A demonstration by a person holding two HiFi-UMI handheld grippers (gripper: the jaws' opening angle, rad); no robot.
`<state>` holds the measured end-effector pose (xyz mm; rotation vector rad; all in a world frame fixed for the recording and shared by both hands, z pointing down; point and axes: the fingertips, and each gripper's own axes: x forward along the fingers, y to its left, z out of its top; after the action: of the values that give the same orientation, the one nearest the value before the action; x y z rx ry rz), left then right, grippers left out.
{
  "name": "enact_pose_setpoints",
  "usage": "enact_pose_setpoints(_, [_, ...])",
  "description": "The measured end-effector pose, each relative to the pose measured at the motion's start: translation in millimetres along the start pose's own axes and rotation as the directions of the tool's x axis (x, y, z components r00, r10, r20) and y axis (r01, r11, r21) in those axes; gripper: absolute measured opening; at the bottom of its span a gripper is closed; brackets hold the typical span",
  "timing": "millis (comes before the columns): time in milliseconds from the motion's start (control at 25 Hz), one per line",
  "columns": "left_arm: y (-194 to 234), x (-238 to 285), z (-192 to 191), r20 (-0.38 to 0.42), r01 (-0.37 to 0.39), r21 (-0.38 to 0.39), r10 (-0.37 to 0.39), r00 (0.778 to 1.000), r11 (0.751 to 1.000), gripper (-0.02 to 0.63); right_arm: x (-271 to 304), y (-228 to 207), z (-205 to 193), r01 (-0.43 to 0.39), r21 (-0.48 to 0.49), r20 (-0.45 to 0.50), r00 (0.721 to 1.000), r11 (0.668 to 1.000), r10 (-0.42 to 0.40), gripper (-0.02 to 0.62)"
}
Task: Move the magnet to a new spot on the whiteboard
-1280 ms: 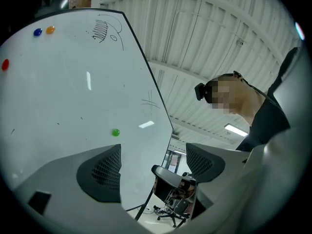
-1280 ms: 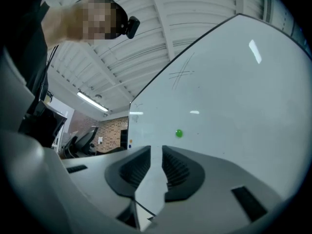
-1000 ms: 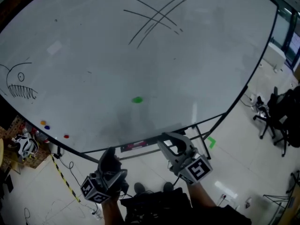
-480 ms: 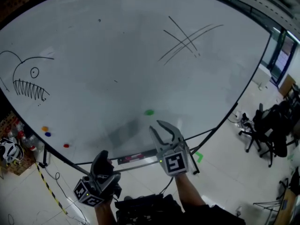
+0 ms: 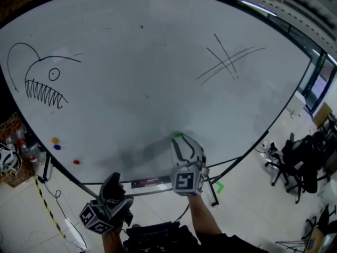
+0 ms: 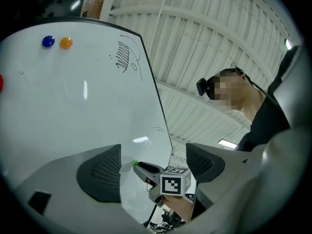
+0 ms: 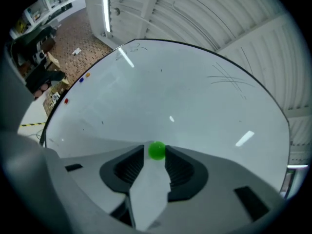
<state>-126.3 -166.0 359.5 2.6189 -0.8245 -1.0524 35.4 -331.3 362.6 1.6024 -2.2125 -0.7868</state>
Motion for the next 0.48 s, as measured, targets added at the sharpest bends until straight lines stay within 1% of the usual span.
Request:
enact_pose_setpoints(80, [0.9,0.5,-0.1,-0.001,0.0,0.0,0.0,1.0,1.0,0.414,0.7,-2.8,0.8,0.044,-0.027,0.014,0.999,0.999,-0.043,0.166])
enact_pose_setpoints(160, [1.5,0.7,-0.6,-0.004,-0.001,0.002,0.001,1.0,1.0,0.416,0.6,-7.4,5.3,0.07,-0.036,0.023,0.997,0.997,-0.069,0.166])
enact_pose_setpoints(320, [3.8,0.5,-0.2,-0.006,-0.009,0.005,0.009,1.0,1.0,0.416,7.7,-4.9,3.4,0.051,-0.028,0.02,0.999,0.998,-0.05,0.166])
enact_pose_setpoints(400, [4.2,1.2,-0.2,-0.008,-0.01,0.007,0.01,1.0,1.0,0.416,10.0,-4.2,1.1,0.056,-0.015,0.02,0.998,0.998,-0.056,0.166])
enact_pose_setpoints(480, [5.4,0.8,-1.5,-0.012,-0.011,-0.002,0.011,1.0,1.0,0.414,10.4,-4.8,2.4,0.065,-0.028,0.021,0.998,0.997,-0.065,0.166])
